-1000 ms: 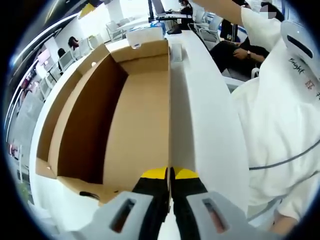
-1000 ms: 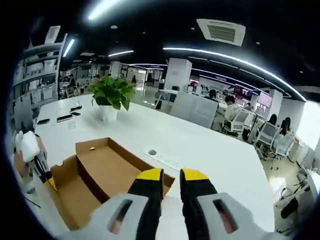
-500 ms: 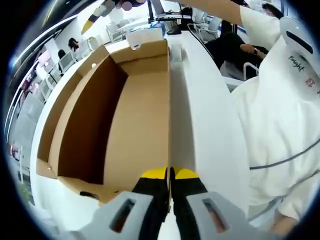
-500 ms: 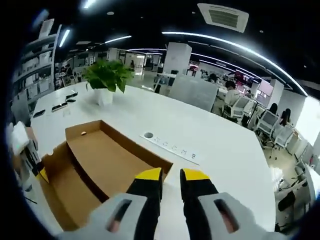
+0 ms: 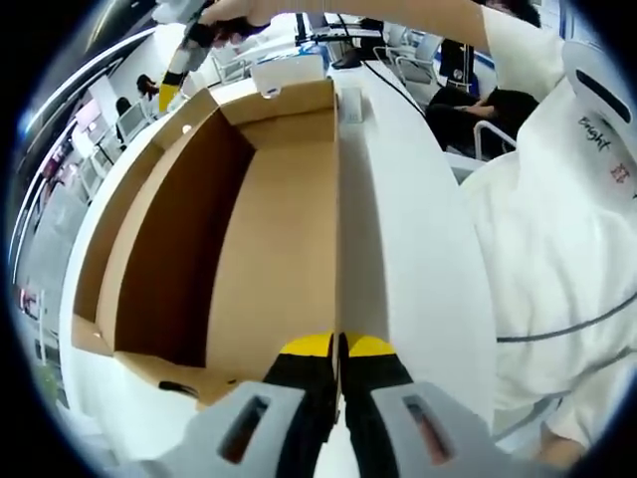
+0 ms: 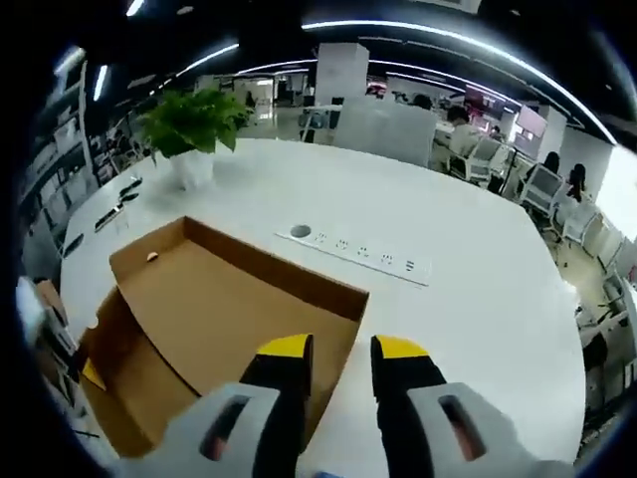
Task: Operate the shoe box by opening the lid, removing the specified soft item, and placing it in the target area until the item is outside and the box remains undamaged.
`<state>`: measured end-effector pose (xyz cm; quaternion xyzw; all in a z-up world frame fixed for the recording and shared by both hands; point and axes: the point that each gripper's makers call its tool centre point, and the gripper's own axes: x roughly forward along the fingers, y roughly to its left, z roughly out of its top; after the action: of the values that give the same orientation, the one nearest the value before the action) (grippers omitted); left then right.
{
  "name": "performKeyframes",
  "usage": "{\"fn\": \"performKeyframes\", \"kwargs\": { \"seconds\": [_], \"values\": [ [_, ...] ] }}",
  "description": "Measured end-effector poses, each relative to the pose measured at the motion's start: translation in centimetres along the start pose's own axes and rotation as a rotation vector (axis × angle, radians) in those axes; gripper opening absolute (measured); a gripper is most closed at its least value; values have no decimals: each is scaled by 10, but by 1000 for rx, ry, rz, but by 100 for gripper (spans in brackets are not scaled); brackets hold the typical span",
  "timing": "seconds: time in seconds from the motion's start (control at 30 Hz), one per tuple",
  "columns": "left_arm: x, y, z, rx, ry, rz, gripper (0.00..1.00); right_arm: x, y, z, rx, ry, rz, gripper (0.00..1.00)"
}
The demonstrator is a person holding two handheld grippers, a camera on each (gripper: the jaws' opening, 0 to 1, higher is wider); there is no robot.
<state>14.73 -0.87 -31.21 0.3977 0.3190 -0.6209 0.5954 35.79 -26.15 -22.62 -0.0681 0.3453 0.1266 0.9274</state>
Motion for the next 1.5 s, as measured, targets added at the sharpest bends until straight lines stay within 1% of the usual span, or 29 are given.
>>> {"fn": "performKeyframes", "kwargs": {
  "seconds": [0.1,0.13,0.17,0.2,0.27,0.3,0.4,0.43,0.5,0.53,0.6,0.63,0.7,0.83,0.9,0.93,1.03,1.1,1.13,1.17,1.23,1.3,1.33,1.37,1.5],
  "values": [
    [0,0,0,1,-2,1,1,3,-5,-8,-64,39,-47,25],
    [0,0,0,1,-2,2,1,4,-3,-6,-57,16,-29,26],
    [0,1,0,1,-2,2,1,6,-1,-3,-7,-11,-14,28],
    [0,1,0,1,-3,2,1,7,-1,-5,57,-2,-8,29],
    [0,1,0,0,-3,0,1,10,-4,-8,19,17,-20,28],
    [0,1,0,-1,-3,0,1,11,-6,-11,1,34,-38,27],
    [0,1,0,0,-1,0,1,18,-6,-11,-8,39,-59,22],
    [0,1,0,0,-2,0,1,18,-8,-12,-10,50,-76,20],
    [-1,3,-1,0,-6,2,1,17,-22,-6,-68,24,-177,16],
    [-1,3,-1,0,-7,3,1,16,-25,-6,-86,28,-203,14],
    [-1,3,-1,3,-8,4,1,22,-21,-11,-71,58,-174,13],
    [-1,4,-1,3,-7,3,1,23,-21,-12,-61,67,-165,11],
    [-1,4,-1,2,-7,2,1,25,-19,-11,-38,66,-154,9],
    [-1,5,-1,4,-10,5,1,29,-21,-12,-13,85,-142,9],
    [-1,6,-2,5,-11,7,1,31,-19,-14,35,89,-117,9],
    [-1,6,-2,7,-12,8,1,32,-21,-17,56,103,-108,10],
    [-1,8,-3,8,-12,6,1,33,-21,-18,88,112,-95,10],
    [-1,8,-3,7,-12,1,1,33,-20,-17,82,115,-94,10],
    [-1,9,-3,7,-12,0,1,33,-19,-16,94,113,-87,10],
    [-1,9,-3,8,-12,-1,1,32,-17,-14,102,106,-81,10],
    [-1,9,-3,12,-13,0,1,33,-4,-12,156,101,-19,18],
    [-1,9,-3,15,-9,2,1,34,-1,-13,152,103,-6,18],
    [-1,9,-3,15,-8,3,1,35,1,-15,143,115,-9,18],
    [-1,9,-3,15,-8,3,1,38,-1,-22,99,153,-34,18],
    [-1,9,-4,14,-14,7,1,41,-5,-19,84,121,-60,21]
  ]
}}
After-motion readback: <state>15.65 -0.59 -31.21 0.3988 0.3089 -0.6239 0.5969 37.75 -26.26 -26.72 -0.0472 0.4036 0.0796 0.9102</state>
